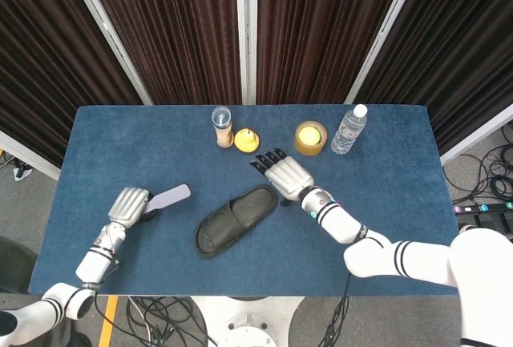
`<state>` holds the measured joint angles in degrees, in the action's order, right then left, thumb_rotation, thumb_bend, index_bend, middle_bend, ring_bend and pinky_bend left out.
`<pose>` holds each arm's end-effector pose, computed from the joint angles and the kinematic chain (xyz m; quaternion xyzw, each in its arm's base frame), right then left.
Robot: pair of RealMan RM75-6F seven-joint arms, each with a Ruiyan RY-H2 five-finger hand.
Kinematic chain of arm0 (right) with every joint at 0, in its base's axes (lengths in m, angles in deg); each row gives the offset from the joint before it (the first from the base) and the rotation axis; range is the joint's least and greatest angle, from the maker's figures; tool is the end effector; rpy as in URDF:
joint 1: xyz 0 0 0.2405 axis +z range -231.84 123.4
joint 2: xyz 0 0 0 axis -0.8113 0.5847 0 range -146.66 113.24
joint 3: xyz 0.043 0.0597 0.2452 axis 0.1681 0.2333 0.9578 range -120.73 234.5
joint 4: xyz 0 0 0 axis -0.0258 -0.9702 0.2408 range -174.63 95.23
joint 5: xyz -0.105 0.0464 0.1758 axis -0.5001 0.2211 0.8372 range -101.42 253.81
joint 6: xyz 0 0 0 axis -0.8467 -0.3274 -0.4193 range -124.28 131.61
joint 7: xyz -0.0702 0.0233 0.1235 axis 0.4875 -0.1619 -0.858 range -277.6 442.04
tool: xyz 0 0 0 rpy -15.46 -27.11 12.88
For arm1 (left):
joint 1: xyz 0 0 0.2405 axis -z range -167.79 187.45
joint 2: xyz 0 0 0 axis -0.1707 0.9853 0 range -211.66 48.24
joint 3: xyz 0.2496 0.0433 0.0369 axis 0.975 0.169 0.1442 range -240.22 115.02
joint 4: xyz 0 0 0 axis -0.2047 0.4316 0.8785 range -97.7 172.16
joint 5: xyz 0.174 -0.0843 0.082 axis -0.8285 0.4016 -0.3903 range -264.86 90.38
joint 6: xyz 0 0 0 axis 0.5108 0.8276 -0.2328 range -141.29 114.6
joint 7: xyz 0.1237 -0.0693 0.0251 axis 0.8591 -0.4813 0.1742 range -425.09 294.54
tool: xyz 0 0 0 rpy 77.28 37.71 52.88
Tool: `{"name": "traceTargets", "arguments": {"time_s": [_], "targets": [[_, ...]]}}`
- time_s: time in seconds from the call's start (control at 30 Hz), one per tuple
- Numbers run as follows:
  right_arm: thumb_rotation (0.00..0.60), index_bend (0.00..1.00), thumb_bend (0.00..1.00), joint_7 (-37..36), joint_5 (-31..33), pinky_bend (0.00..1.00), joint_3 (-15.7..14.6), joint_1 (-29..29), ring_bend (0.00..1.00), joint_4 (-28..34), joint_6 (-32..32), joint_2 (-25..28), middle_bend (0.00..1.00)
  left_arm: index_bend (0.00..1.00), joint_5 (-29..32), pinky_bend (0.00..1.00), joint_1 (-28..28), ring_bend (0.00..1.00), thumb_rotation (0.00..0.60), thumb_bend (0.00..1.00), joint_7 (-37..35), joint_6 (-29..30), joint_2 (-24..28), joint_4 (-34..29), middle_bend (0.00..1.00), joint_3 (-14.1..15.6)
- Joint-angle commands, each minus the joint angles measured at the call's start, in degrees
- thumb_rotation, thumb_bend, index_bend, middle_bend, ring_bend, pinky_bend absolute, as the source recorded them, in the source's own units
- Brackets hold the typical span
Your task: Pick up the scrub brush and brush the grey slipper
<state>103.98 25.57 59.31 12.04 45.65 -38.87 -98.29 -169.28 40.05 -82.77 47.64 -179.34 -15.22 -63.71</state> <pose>-0.0739 -0.3874 -0.0125 0.8457 -0.2896 0.2801 0.3499 -0.2884 0.3171 -0.0249 -0.6812 -0.4557 -0.3848 0.4246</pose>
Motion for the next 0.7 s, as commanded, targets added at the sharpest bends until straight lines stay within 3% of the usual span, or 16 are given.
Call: {"name": "traceTargets", "arguments": {"time_s": [0.03,0.1,0.17,0.27,0.33,0.5,0.6,0.7], "targets": [[0.600,0.00,0.00,-3.34,-4.17,0.00,0.35,-4.06,0.00,4.75,-3.89,5.34,0.00,0.48,0.13,0.88,-0.16,0.51,0.600,0.51,1.37,0.02,0.97,-1.46,0.61,-0.33],[0.600,0.00,0.00,-4.99,-6.10,0.00,0.16,-5.93,0.00,6.55,-5.12,7.78,0.00,0.37,0.56,0.76,-0.17,0.42,0.600,0.39,2.21,-0.80,1.71,-2.90,0.50,-0.41],[0.600,0.00,0.00,-6.20,-7.77,0.00,-0.15,-7.59,0.00,7.85,-6.27,9.72,0.00,0.25,0.95,0.57,-0.19,0.30,0.594,0.25,2.85,-1.35,2.33,-4.24,0.37,-0.57],[0.600,0.00,0.00,-8.35,-10.27,0.00,-0.68,-10.55,0.00,9.64,-8.45,12.45,0.00,0.15,1.50,0.41,-0.56,0.19,0.502,0.15,3.89,-1.14,2.51,-5.36,0.26,-0.99],[0.600,0.00,0.00,-9.98,-11.90,0.00,-1.14,-12.61,0.00,10.56,-9.73,14.14,0.00,0.12,1.69,0.36,-0.73,0.15,0.462,0.12,4.04,-1.21,2.58,-5.72,0.21,-1.12],[0.600,0.00,0.00,-13.38,-15.20,0.00,-2.03,-17.75,0.00,11.78,-13.64,17.94,0.00,0.09,1.04,0.30,-1.98,0.12,0.428,0.09,1.48,1.63,4.02,-7.96,0.16,-1.71],[0.600,0.00,0.00,-15.78,-16.80,0.00,-2.58,-21.36,0.00,12.67,-16.62,20.67,0.00,0.09,0.01,0.30,-3.84,0.12,0.426,0.09,-1.72,5.79,6.66,-10.96,0.15,-2.04],[0.600,0.00,0.01,-17.96,-18.05,0.00,-3.50,-25.71,0.00,13.59,-20.38,23.47,0.00,0.10,1.07,0.30,-6.50,0.12,0.477,0.09,-3.73,9.73,10.07,-13.64,0.16,-3.15]]}}
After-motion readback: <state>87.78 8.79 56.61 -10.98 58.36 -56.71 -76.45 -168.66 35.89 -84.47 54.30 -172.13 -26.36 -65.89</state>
